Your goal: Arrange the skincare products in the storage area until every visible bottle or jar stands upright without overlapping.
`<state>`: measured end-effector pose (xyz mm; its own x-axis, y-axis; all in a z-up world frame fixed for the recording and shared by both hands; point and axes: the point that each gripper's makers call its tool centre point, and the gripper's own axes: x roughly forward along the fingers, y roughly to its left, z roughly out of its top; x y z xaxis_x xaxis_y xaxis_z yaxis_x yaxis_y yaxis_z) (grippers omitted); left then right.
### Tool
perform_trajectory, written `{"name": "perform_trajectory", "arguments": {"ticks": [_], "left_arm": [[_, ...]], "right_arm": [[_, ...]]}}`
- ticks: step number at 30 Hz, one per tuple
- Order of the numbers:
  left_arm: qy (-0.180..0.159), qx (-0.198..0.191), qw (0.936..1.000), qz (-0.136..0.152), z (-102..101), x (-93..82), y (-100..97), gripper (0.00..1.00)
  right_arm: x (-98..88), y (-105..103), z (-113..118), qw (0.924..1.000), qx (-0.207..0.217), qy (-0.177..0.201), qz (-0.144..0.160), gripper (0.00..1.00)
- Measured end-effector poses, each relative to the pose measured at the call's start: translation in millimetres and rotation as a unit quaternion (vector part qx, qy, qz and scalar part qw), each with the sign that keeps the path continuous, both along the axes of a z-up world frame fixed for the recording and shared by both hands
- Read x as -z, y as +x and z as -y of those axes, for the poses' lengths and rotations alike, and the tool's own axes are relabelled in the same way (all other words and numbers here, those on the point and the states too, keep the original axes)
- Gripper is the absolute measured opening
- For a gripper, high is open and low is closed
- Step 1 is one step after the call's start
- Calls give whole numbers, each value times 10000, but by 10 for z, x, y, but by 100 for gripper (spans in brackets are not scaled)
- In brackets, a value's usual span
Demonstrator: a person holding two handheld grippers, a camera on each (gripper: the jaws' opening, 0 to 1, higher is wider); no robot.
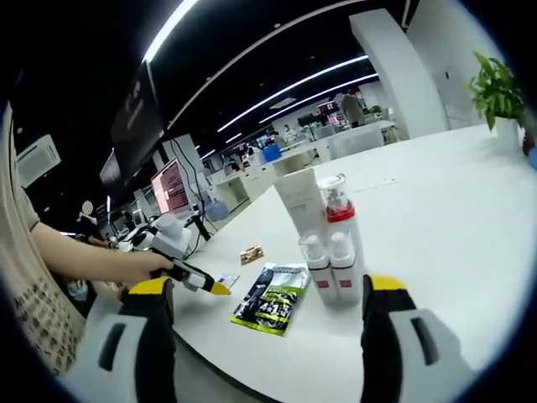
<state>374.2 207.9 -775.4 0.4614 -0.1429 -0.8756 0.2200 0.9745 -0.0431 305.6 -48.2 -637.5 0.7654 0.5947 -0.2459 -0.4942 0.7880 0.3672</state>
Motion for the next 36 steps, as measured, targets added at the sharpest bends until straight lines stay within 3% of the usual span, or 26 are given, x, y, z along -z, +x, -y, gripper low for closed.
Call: {"name": "perform_trajectory", "arguments": {"ticks": [8, 14, 17, 22, 25, 30, 36], "left_arm": [[173, -85, 9998, -55, -78, -27, 11, 39], [138, -235, 9996, -9, -72, -43, -1, 38], [-13, -418, 9991, 27, -9, -92, -41, 37], [42, -397, 9991, 105, 106, -131, -103, 37], [-170, -757, 9969, 126, 191, -151, -156, 37], [49, -608, 9980, 139, 330, -107, -264, 37], [16, -806, 9967, 97, 340, -38, -311, 37]], "right_arm": [[20, 19, 31, 10000, 59, -3, -14, 92], [22, 22, 40, 10000, 93, 10, -28, 92], [12, 18, 28, 9999, 99, 25, -37, 92], [16, 12, 10, 9999, 90, 32, -80, 91], [22, 8, 3, 9999, 82, 35, -112, 91], [13, 6, -1, 9999, 91, 34, -106, 91], [11, 0, -8, 9999, 82, 41, -120, 91]]}}
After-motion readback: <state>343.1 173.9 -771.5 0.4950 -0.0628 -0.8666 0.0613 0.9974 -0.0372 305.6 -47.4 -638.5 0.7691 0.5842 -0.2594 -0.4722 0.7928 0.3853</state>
